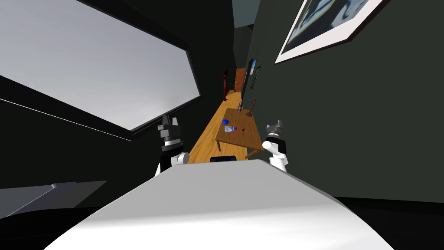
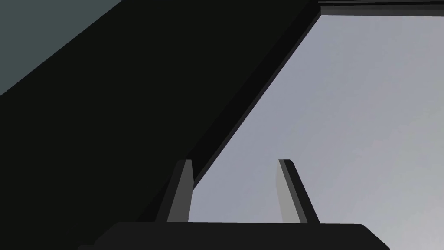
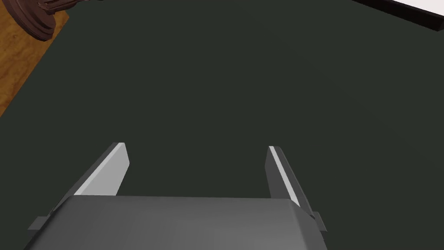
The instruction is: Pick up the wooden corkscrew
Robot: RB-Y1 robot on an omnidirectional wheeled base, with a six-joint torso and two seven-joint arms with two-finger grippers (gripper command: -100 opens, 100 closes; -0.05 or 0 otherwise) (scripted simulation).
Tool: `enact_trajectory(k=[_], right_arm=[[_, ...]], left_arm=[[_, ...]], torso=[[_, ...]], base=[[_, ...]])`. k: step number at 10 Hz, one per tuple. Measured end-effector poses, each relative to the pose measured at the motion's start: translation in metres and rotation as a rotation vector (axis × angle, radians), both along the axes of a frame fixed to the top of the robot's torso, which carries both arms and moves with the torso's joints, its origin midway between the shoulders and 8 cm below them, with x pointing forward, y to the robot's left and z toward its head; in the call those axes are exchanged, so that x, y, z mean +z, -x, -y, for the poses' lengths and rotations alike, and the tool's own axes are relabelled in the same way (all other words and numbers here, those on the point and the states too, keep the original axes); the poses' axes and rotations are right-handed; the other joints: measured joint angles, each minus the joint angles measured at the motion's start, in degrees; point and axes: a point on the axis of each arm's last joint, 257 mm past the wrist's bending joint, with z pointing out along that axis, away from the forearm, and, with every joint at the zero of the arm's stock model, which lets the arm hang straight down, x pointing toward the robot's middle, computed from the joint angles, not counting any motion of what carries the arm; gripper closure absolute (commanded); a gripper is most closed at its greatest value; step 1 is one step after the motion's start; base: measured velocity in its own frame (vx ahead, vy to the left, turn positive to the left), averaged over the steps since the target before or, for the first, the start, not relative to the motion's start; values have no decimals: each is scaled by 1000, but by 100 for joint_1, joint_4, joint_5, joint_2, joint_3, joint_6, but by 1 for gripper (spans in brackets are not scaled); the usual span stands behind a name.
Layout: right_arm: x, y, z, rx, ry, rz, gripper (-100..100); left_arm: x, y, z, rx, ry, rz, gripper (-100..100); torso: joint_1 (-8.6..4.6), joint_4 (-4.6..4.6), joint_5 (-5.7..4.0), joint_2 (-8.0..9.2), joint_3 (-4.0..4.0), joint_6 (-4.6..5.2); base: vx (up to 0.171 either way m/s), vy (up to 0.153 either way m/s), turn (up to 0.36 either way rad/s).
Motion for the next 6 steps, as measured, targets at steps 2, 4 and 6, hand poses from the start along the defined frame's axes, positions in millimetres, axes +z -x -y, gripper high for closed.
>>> enact_trajectory(k=[2,4,6], right_arm=[[-17,-3,18,-20,-68,-12,-100],[-34,0,35,-42,-144,-23,-100],[-53,-2,46,-58,-220,-29,-100]], left_arm=[[0,0,0,0,0,0,0],[0,0,0,0,0,0,0],[0,0,0,0,0,0,0]], torso=[[1,0,0,-1,0,0],[1,0,0,-1,0,1],[1,0,1,-2,-1,2]], base=[[-18,-6,147],[-14,-9,146],[-15,-6,129]])
